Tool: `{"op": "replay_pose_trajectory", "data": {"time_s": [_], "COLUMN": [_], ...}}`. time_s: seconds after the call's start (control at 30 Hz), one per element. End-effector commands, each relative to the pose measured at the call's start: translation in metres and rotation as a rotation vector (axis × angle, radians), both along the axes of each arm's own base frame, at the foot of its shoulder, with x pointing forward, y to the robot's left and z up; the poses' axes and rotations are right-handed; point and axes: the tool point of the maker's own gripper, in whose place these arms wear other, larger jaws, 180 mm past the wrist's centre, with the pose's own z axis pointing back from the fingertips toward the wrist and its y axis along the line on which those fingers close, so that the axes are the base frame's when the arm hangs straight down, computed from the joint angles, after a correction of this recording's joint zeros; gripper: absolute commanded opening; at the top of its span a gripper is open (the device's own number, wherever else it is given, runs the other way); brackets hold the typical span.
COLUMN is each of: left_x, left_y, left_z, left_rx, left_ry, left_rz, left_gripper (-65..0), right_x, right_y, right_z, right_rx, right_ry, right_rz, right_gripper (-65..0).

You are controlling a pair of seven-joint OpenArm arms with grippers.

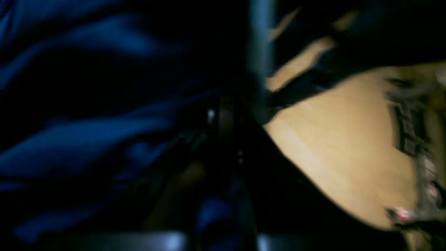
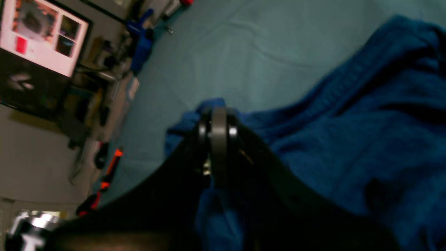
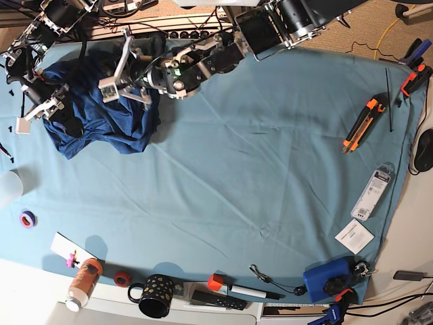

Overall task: Layout the t-shirt on the table in an organized manner, then fold the t-shirt properly
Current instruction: 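Push the shirt bundle further with the left gripper toward the right gripper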

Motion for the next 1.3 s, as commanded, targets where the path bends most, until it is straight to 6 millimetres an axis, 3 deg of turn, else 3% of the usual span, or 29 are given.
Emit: {"op": "replay_pose_trajectory", "data": {"time_s": [0.0,0.3,0.6,0.9,1.27], "left_x": [0.012,0.04,0.05,0.034,-0.014], "left_y": [-0.012,-0.003,0.025,0.044,0.041], "left_z": [0.023,0.024,-0.014,-0.037,-0.043], "left_rx": [-0.061,-0.045,0.214,0.372,0.356], "left_ry": [-0.04,-0.041,-0.091,-0.033,0.139], "left_rz": [0.023,0.111,0.143,0.099,-0.015], "left_gripper": [-65.0,-65.0,-65.0,-65.0,-65.0], "right_x": [0.005,-0.003,-0.024,-0.012,0.028], "right_y": [-0.007,-0.012,-0.045,-0.092,-0.108], "right_z": [0.013,-0.004,-0.037,-0.018,0.015], "right_rx": [-0.024,-0.079,-0.299,-0.479,-0.511], "right_ry": [-0.039,0.043,0.266,0.239,0.151], "right_rz": [-0.008,-0.009,-0.019,-0.116,-0.21], "right_gripper": [-65.0,-65.0,-65.0,-65.0,-65.0]}}
